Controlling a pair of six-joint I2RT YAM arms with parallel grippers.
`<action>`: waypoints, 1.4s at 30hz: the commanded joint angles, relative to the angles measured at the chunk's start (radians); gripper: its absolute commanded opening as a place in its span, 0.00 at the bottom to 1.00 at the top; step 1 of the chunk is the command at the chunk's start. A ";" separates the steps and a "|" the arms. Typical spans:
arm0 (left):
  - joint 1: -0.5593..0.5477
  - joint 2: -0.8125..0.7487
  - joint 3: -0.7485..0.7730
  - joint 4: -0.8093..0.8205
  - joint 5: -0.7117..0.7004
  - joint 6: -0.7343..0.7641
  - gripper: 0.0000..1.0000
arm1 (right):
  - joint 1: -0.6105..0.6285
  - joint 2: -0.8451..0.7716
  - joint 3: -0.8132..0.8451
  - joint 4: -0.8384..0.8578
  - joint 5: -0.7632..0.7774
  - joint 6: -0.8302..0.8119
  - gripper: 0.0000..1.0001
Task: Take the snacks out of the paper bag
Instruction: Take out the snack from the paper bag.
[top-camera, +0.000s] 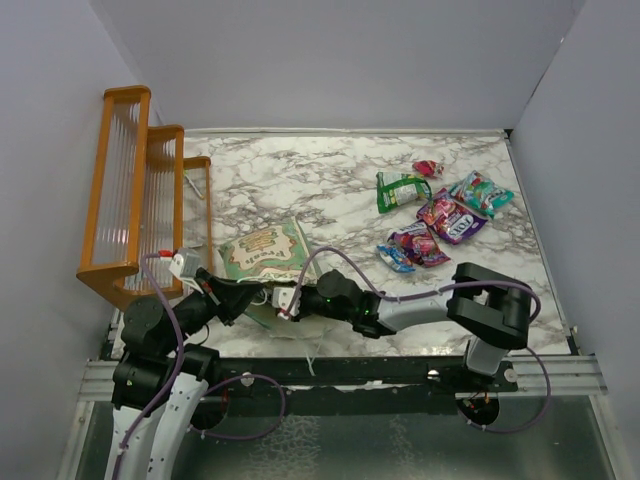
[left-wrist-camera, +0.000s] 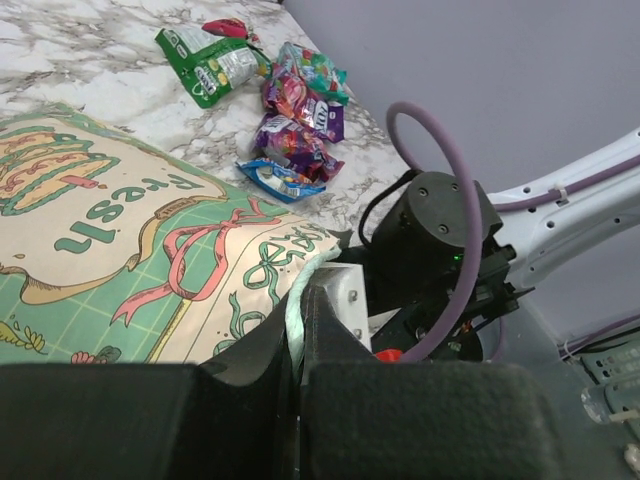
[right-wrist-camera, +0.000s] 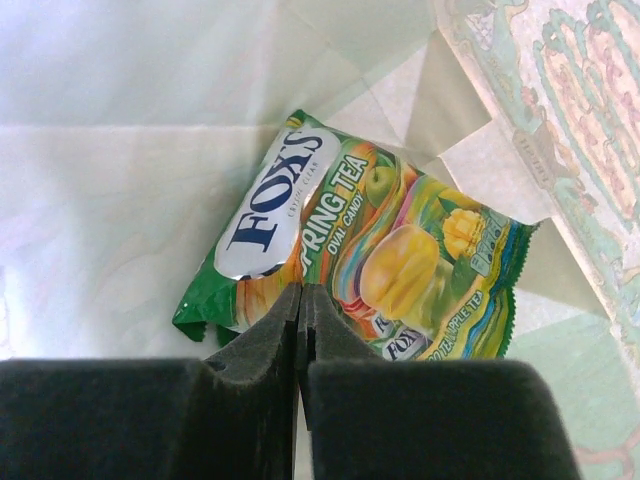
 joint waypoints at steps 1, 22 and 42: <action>0.015 0.016 0.022 0.021 0.004 0.000 0.00 | 0.023 -0.097 -0.086 -0.040 -0.058 0.085 0.01; 0.022 0.046 0.012 0.040 0.083 0.008 0.00 | 0.031 -0.080 -0.091 -0.079 -0.014 -0.142 0.50; 0.029 0.049 0.011 0.047 0.102 0.014 0.00 | 0.028 -0.002 0.059 -0.300 0.015 -0.801 0.59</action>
